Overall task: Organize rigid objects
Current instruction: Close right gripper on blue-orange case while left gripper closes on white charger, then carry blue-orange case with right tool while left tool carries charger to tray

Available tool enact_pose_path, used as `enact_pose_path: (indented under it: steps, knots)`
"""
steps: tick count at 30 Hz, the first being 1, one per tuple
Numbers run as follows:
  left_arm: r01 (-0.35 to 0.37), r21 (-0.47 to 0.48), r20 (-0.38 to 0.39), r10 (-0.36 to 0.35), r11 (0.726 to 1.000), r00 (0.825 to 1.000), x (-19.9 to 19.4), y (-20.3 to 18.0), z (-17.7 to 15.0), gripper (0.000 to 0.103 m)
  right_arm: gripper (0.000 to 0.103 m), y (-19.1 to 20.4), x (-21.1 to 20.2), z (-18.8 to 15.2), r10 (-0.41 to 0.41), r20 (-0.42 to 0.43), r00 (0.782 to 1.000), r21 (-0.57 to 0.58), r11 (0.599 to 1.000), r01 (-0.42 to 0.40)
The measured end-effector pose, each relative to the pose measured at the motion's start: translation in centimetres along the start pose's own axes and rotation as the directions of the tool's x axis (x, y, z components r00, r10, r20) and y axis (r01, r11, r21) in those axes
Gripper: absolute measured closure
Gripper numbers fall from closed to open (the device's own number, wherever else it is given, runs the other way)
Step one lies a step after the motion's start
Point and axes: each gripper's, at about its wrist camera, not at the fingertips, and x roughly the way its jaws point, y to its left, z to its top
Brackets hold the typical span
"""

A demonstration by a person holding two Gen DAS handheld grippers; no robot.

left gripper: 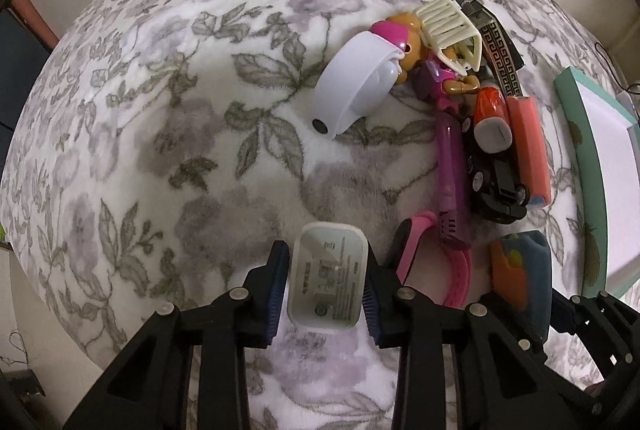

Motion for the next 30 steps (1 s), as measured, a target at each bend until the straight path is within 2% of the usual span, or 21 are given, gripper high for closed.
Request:
enact_pose_path:
  steps: [4,14,20,25,30]
  knots:
    - [0.002,0.008,0.004,-0.002,1.0,1.0,0.3,-0.1,0.2,0.074,0.077,0.5,-0.4,-0.4,-0.006,0.003,1.0,-0.007,1.0,0.006]
    - [0.014,-0.016,0.009,-0.013,1.0,1.0,-2.3,0.4,-0.8,0.075,0.079,-0.4,-1.3,-0.7,0.029,0.021,0.999,0.023,0.999,-0.029]
    - [0.022,-0.03,0.032,-0.022,0.999,0.999,-4.7,0.6,-0.3,0.075,0.079,-1.7,-2.2,-0.5,0.054,0.041,0.998,0.054,0.997,-0.056]
    - [0.04,-0.041,0.044,-0.038,0.998,0.998,-7.2,0.6,0.0,0.075,0.079,-3.5,-4.5,0.1,0.099,0.117,0.988,0.1,0.989,-0.111]
    - [0.06,-0.034,0.096,-0.056,0.998,0.994,-10.3,0.2,0.9,0.075,0.079,-5.6,-6.8,0.2,0.109,0.195,0.975,0.153,0.978,-0.14]
